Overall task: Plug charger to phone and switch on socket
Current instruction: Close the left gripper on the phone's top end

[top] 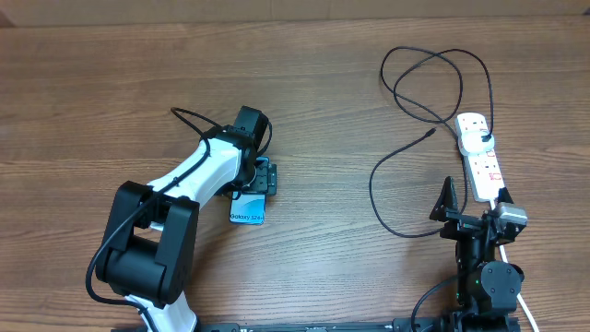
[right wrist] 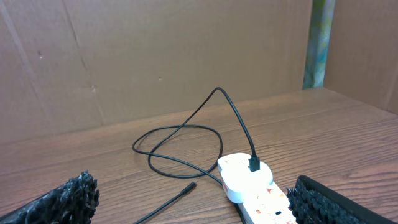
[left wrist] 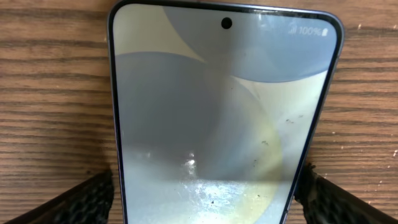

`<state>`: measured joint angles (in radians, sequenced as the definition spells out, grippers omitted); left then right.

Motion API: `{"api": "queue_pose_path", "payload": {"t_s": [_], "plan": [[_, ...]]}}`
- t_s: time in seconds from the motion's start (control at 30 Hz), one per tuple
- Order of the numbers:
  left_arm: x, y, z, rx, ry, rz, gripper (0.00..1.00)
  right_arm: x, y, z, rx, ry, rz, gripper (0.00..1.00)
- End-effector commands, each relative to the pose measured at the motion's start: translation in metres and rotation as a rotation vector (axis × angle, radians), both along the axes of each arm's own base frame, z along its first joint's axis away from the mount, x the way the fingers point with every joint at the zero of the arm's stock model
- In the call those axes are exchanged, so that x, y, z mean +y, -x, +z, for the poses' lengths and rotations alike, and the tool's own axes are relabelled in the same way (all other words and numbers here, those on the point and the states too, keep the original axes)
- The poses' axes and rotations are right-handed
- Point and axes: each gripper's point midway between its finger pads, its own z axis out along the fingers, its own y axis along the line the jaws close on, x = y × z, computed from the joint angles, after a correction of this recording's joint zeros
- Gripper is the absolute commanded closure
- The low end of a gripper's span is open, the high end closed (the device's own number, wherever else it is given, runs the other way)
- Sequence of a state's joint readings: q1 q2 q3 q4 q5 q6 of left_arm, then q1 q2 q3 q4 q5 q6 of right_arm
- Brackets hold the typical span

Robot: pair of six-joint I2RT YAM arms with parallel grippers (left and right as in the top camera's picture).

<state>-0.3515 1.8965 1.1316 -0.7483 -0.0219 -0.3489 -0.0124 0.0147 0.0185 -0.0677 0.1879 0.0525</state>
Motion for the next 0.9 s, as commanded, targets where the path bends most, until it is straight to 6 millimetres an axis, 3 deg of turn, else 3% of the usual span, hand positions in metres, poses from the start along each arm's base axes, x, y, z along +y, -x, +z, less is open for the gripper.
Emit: {"api": "queue_pose_path", "payload": {"t_s": [0.0,0.27,0.67,0.73,0.77,0.87], "plan": [[0.0202,0.0505,-0.0528,0.205,-0.086,0.012,0.15,-0.0016,0.0003,-0.0009,-0.008,-0.002,-0.008,0.00],[0.0195,0.0492,-0.0530,0.200,-0.084,0.015,0.28,-0.0016,0.0004,-0.0009,-0.008,-0.002,-0.008,0.00],[0.0167,0.0444,-0.0539,0.175,-0.074,0.164,0.31,-0.0016,0.0003,-0.0009,-0.008,-0.002,-0.008,0.00],[0.0165,0.0437,-0.0539,0.172,-0.073,0.163,0.24,-0.0016,0.0003,-0.0009,-0.008,-0.002,-0.008,0.00],[0.0165,0.0437,-0.0540,0.172,-0.073,0.159,0.15,-0.0016,0.0004,-0.0009,-0.008,-0.002,-0.008,0.00],[0.0165,0.0438,-0.0539,0.174,-0.072,0.132,0.00,-0.0016,0.0004,-0.0009,-0.008,-0.002,-0.008,0.00]]}}
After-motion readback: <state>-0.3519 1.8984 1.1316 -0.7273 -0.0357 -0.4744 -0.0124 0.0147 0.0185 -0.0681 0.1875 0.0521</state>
